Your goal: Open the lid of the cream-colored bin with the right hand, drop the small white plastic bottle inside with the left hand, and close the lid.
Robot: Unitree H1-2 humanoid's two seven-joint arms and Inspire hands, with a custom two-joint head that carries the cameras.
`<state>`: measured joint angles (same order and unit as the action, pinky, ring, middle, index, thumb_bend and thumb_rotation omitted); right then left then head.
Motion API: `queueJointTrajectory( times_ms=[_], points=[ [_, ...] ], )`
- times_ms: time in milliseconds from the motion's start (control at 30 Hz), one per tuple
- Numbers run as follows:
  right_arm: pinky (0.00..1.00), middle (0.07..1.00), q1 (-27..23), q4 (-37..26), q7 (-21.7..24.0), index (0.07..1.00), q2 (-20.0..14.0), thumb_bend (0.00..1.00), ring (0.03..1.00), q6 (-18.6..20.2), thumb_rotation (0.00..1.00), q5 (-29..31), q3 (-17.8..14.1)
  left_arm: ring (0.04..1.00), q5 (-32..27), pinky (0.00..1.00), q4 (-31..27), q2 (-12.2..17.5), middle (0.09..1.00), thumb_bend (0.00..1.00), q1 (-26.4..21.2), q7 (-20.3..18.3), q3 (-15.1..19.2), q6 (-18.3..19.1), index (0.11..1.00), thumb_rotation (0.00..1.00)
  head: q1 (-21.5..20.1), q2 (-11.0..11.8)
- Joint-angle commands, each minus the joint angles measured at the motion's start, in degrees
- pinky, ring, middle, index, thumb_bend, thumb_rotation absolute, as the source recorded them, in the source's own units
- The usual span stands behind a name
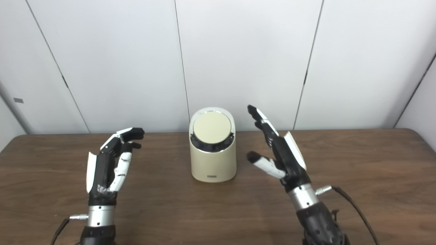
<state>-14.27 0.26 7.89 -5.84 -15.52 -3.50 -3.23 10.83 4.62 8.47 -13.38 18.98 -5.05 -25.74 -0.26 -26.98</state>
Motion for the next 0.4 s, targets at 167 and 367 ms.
queueJointTrajectory(
  times_ms=[167, 367],
  points=[
    [0.89, 0.917, 1.35, 4.84, -3.56, 0.887, 1.1, 0.23, 0.913, -9.67, 0.94, 6.94, -3.29, 0.698, -1.85, 0.6, -2.54, 0.27, 0.709, 0.18, -0.83, -1.78, 1.27, -1.12, 0.696, 0.83, -1.27, -0.18],
    [0.86, 0.891, 2.79, 6.57, -3.9, 0.864, 1.75, 0.23, 0.881, -11.26, 0.86, 9.14, -4.11, 0.685, -2.12, 0.58, -4.12, 0.49, 0.704, 0.16, 0.77, -2.49, 1.25, -1.18, 0.696, 0.76, -1.26, 0.43]
  ],
)
